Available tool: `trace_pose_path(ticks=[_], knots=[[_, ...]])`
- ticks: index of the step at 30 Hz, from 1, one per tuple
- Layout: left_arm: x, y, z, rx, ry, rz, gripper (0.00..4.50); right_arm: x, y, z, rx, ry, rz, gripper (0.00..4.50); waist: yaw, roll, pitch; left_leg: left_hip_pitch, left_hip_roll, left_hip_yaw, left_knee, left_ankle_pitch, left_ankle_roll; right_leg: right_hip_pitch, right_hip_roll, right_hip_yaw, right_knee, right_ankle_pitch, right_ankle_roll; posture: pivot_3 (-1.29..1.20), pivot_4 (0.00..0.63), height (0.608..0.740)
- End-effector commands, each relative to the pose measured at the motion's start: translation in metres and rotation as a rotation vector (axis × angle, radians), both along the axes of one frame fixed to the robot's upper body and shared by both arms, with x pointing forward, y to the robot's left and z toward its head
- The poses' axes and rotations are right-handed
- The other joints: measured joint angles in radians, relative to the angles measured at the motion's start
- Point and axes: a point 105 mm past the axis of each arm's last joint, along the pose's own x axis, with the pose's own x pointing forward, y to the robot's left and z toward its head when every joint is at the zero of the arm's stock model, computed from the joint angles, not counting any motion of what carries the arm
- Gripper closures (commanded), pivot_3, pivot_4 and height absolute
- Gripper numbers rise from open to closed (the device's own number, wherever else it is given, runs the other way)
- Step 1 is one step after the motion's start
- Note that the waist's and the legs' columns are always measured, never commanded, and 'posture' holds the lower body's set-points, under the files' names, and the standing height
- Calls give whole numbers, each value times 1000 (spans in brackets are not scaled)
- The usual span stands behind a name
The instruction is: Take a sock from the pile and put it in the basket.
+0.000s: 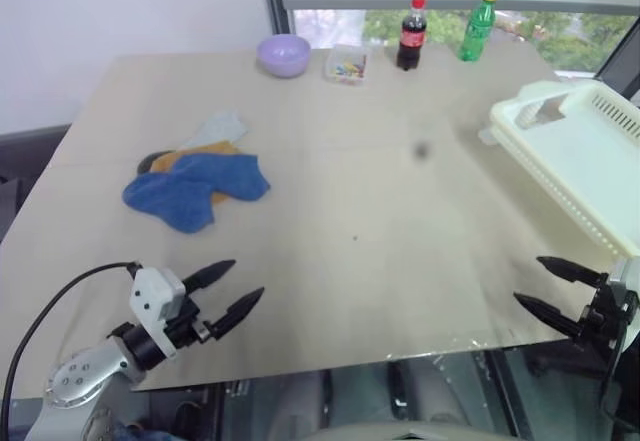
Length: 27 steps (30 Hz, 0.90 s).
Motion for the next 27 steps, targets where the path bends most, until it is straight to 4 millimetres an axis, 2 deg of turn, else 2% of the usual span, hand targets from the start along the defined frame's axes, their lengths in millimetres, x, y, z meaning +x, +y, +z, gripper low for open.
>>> trace_pose_path(ticks=[1,4,11,19,27], knots=[[13,10,4,38,-53,89,666,1,13,11,-10,-39,60,105,0,0,0,0,0,0,0,0,0,0,0,0,0,0,0,0,150,740],[29,24,9,96,-131,207,666,1,29,20,13,-59,108,105,1,0,0,1,0,-1,1,0,0,2,0,0,0,0,0,0,150,740],[56,57,5,184,-152,402,666,-8,65,41,52,-74,253,105,2,-2,-1,2,0,-1,1,0,0,2,1,-1,1,0,0,0,150,740],[77,62,5,198,-169,472,666,-15,87,61,-20,-146,374,105,4,-4,-3,2,0,-1,1,0,0,3,1,-1,1,1,0,0,150,740],[87,74,3,237,-169,546,666,-19,96,64,-48,-163,410,105,6,-6,-4,2,0,-1,1,0,0,4,1,-1,1,1,0,0,150,740]])
